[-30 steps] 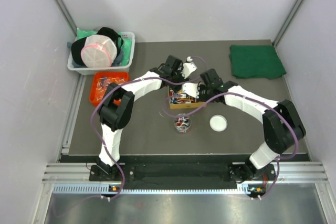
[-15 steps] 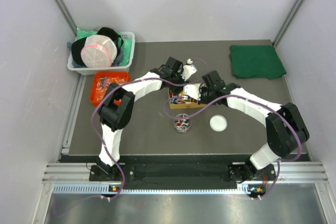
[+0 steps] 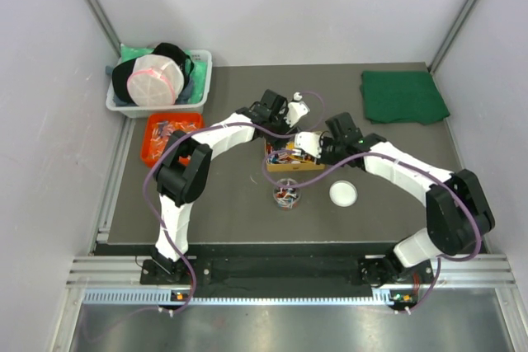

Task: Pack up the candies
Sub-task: Place the fake candies in the packing bottle.

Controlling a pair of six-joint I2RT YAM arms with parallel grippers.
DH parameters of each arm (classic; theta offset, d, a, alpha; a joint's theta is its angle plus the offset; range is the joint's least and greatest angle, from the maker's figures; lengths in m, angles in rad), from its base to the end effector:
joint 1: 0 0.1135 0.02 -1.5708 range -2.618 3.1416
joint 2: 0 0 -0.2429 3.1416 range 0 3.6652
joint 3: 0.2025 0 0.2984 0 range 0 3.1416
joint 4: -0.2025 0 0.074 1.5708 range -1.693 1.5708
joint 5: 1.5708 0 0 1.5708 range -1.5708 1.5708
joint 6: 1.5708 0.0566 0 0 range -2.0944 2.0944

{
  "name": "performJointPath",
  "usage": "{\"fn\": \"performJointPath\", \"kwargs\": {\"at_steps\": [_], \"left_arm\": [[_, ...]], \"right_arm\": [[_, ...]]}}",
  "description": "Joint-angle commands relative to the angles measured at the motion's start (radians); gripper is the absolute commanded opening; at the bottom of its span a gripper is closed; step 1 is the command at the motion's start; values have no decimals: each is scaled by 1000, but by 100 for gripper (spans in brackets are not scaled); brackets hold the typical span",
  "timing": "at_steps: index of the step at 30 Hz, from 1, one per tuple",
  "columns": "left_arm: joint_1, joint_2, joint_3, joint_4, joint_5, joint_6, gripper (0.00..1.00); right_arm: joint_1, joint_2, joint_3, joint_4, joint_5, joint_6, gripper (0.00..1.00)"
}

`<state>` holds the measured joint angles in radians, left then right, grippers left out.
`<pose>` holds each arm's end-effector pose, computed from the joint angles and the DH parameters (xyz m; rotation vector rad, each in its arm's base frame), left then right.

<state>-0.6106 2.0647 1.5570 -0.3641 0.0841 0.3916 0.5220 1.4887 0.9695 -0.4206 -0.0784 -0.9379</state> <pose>0.4099 -0.2927 0.1379 1.2091 2.1293 -0.1999 0.3104 0.1836 0.1573 -1.6961 1.8474 -0.0728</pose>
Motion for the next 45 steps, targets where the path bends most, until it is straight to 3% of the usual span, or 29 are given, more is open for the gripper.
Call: {"fn": "performJointPath", "kwargs": {"at_steps": [1,18,31,36,40,45], "left_arm": [[-6,-5,28,2,14,-8,73],[-6,-12,47,8,28,-20,77],[25,-58,121,39,6,-115,81],[109,-94,161,5,26,-184,84],[236,-135,149,-13,112,-255,87],[311,-193,35,2,152,-267,93]], "right_arm": [[-19,-61,-9,11,-35,10,0],[-82,-185,-91,-37,-47,2,0],[-83,-260,-92,-106,-86,24,0],[-50,-295,-78,-164,-77,22,0],[56,-314,-60,-231,-15,16,0],[153,-292,-16,-290,37,17,0]]}}
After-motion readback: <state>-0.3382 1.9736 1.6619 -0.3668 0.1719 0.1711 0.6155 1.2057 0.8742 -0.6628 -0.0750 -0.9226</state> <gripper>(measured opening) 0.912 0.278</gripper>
